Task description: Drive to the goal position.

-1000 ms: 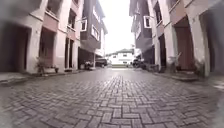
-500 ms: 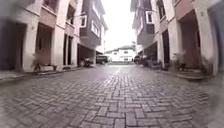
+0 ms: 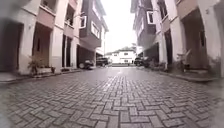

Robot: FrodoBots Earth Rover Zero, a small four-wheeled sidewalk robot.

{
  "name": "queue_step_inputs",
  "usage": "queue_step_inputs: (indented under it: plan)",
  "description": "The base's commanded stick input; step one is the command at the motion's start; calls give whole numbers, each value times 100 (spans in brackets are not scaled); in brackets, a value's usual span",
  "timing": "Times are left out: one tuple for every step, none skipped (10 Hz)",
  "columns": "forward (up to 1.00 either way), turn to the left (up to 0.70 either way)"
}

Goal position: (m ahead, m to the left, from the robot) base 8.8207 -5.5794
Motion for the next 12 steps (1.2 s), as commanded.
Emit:
queue_step_inputs:
  plan:
    - [70, 0]
    - [70, 0]
    - [70, 0]
    - [70, 0]
    - [70, 0]
    - [70, 0]
    - [70, 0]
    - [70, 0]
    - [70, 0]
    - [70, 0]
    - [70, 0]
    - [70, 0]
